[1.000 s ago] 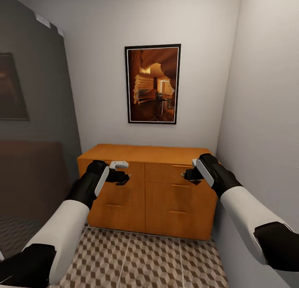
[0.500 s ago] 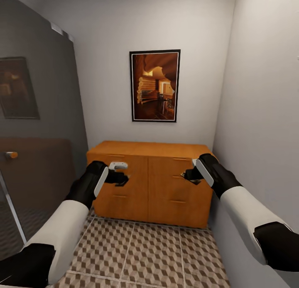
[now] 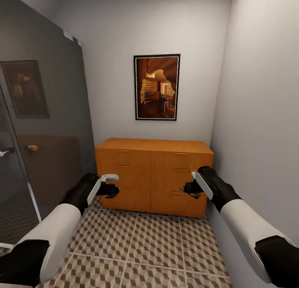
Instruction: Take the four mousetraps from the cabinet in the bathroom and place them on the bathroom floor. Make sure all four end up on the same floor surface, and ensure that at least two of them are either under or directly next to the same bathroom sink.
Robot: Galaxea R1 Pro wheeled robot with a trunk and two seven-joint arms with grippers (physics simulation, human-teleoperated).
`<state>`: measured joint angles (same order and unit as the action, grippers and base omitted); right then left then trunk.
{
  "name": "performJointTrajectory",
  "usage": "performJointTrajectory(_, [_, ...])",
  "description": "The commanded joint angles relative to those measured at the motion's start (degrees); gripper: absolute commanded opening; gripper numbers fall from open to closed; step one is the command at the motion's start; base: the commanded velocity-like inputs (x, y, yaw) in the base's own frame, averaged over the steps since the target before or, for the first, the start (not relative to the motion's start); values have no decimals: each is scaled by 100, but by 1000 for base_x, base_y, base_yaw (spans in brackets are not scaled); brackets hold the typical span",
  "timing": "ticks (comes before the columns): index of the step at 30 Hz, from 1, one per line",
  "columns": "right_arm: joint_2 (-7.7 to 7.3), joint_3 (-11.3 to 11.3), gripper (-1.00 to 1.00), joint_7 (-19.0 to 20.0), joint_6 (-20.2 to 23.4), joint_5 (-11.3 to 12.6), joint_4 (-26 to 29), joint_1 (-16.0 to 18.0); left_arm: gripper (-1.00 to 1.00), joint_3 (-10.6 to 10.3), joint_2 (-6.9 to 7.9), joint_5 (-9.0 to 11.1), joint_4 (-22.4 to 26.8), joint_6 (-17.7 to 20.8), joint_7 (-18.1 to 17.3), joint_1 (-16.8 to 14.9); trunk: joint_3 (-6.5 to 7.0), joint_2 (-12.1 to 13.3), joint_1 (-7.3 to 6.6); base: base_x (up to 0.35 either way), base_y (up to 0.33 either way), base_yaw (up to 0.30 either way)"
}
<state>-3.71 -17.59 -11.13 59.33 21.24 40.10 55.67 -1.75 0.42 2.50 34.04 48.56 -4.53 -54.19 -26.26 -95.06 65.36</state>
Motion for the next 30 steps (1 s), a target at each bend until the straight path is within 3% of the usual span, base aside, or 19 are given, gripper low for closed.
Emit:
performJointTrajectory(1, [-5,-33,-100,-52,-7,56,7,-22,-100,29,26,49,-94,-50,9,-4,-6,-5,-4,-327,76,0])
performJointTrajectory(6, [3,-42,-100,-48,-158,56,7,-182,-100,464,187,104,-979,-722,11,-4,-6,-5,-4,-326,76,4])
performJointTrajectory(11, [58,-43,-100,-47,-436,38,-103,-532,-100,531,279,115,-1759,-1304,9,-4,-6,-5,-4,-325,75,165])
performJointTrajectory(13, [135,-43,-100,-53,-613,15,-263,-685,-100,540,303,118,-2208,-1714,11,-4,-6,-5,-4,-279,40,250])
performJointTrajectory(19, [287,-45,-100,-54,-908,-11,-646,-795,-100,544,443,141,-3126,-2568,18,-4,-6,-5,-4,-91,10,270])
performJointTrajectory(25, [358,-51,-100,-41,-939,-8,-686,-802,-100,548,542,180,-3331,-2739,14,33,-6,-5,-4,-7,1,276])
performJointTrajectory(30, [410,-55,-100,-39,-952,-20,-869,-803,-100,552,561,291,-3360,-3023,13,248,-6,-5,-4,-1,0,276])
